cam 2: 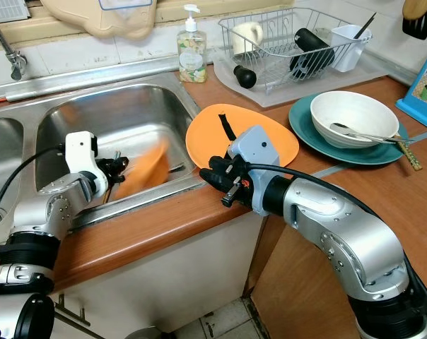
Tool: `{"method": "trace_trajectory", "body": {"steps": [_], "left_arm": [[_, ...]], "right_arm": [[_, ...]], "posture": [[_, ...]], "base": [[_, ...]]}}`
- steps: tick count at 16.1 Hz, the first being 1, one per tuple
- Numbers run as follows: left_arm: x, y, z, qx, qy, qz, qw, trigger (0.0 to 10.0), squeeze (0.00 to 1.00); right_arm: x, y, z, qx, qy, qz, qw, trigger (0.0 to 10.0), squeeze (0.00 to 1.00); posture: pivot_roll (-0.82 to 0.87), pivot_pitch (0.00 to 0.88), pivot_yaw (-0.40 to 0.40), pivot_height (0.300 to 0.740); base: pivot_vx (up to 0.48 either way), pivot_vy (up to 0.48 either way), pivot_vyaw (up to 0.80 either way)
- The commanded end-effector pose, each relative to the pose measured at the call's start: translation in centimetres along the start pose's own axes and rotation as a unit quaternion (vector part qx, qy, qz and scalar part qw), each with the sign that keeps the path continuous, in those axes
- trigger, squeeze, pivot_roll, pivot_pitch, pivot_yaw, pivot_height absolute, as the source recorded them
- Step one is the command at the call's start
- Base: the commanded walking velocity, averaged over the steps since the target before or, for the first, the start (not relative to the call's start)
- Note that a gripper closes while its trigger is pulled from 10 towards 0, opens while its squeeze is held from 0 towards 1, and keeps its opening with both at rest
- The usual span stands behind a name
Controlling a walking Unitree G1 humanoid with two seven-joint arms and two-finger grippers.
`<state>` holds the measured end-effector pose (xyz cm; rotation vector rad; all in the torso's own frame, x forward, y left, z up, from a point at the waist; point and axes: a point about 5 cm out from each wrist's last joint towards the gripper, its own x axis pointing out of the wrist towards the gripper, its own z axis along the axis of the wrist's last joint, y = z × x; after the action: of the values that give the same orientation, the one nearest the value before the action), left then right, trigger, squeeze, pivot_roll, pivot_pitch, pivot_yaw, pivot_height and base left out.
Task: Kitchen organization
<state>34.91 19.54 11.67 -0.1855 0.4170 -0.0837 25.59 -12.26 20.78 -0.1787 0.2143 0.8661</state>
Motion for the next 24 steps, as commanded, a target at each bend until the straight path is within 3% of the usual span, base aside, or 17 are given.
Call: {"method": "trace_trajectory", "body": {"steps": [1, 4, 5, 6, 9, 10, 12, 16, 17, 18, 19, 20, 22, 24], "left_arm": [[-0.2, 0.3, 1.3, 0.012, -0.029, 0.004, 1.000, 10.0, 1.00], [-0.6, -0.9, 2.5, 0.029, -0.073, -0.046, 0.996, 10.0, 1.00], [-0.8, -1.5, 2.8, 0.027, -0.083, -0.070, 0.994, 10.0, 1.00], [-0.8, -2.2, 3.3, 0.012, -0.095, -0.096, 0.991, 10.0, 1.00], [-1.1, -3.8, 3.9, -0.033, -0.100, -0.156, 0.982, 10.0, 1.00], [-1.2, -5.0, 3.9, -0.064, -0.088, -0.200, 0.974, 10.0, 1.00], [-1.3, -6.2, 3.9, -0.117, -0.075, -0.233, 0.962, 10.0, 1.00], [-0.9, -7.1, 3.4, -0.156, -0.047, -0.240, 0.957, 10.0, 1.00], [-0.7, -7.9, 2.8, -0.170, -0.029, -0.253, 0.952, 10.0, 0.08], [-0.5, -8.2, 2.3, -0.176, -0.016, -0.258, 0.950, 10.0, 0.00], [-0.4, -8.4, 2.2, -0.182, -0.011, -0.261, 0.948, 10.0, 0.00], [-0.1, -8.8, 1.9, -0.188, -0.006, -0.262, 0.947, 10.0, 0.00], [0.2, -9.2, 1.9, -0.201, 0.000, -0.263, 0.944, 10.0, 0.00], [0.9, -9.7, 1.4, -0.186, 0.012, -0.255, 0.949, 10.0, 0.00]], "right_arm": [[0.0, -0.6, -0.3, 0.008, 0.007, -0.031, 0.999, 10.0, 0.00], [-0.5, -3.6, -1.0, 0.065, 0.010, -0.163, 0.984, 10.0, 0.00], [-0.9, -4.5, -1.3, 0.084, 0.009, -0.196, 0.977, 10.0, 0.66], [-1.4, -5.3, -1.6, 0.106, 0.008, -0.227, 0.968, 10.0, 1.00], [-2.0, -6.3, -2.0, 0.136, 0.007, -0.269, 0.953, 10.0, 1.00], [-2.4, -7.0, -2.3, 0.159, 0.009, -0.296, 0.942, 10.0, 1.00], [-3.1, -7.8, -2.7, 0.186, 0.014, -0.326, 0.927, 10.0, 1.00], [-3.6, -8.4, -3.5, 0.213, 0.033, -0.354, 0.910, 10.0, 1.00], [-3.3, -8.5, -3.8, 0.245, 0.032, -0.346, 0.905, 10.0, 1.00], [-2.9, -8.3, -4.0, 0.255, 0.035, -0.334, 0.907, 10.0, 0.66], [-2.7, -8.2, -4.2, 0.257, 0.039, -0.326, 0.909, 10.0, 0.10], [-2.2, -7.8, -4.4, 0.267, 0.041, -0.306, 0.913, 10.0, 0.00], [-1.5, -7.5, -4.6, 0.283, 0.041, -0.283, 0.915, 10.0, 0.00], [-0.4, -6.9, -4.8, 0.289, 0.044, -0.251, 0.923, 10.0, 0.00]], "posture": [[-0.19, 0.000, 0.085, 0.740], [-0.19, 0.000, 0.083, 0.740], [-0.19, 0.000, 0.083, 0.740], [-0.19, 0.000, 0.084, 0.740], [-0.20, 0.000, 0.085, 0.740], [-0.20, 0.000, 0.084, 0.740], [-0.20, 0.000, 0.084, 0.740], [-0.20, 0.000, 0.078, 0.740], [-0.20, 0.000, 0.076, 0.740], [-0.19, 0.000, 0.077, 0.740], [-0.19, 0.000, 0.077, 0.740], [-0.19, 0.000, 0.078, 0.740], [-0.19, 0.000, 0.078, 0.740], [-0.19, 0.000, 0.078, 0.740]], "base": [[0.000, 0.000, 0.00], [0.000, 0.000, 0.00], [0.000, 0.000, 0.00], [0.000, 0.000, 0.00], [0.000, 0.000, 0.00], [0.000, 0.000, 0.00], [0.000, 0.000, 0.00], [0.000, 0.000, 0.00], [0.000, 0.000, 0.00], [0.000, 0.000, 0.00], [0.000, 0.000, 0.00], [0.000, 0.000, 0.00], [0.000, 0.000, 0.00], [0.000, 0.000, 0.00]]}}
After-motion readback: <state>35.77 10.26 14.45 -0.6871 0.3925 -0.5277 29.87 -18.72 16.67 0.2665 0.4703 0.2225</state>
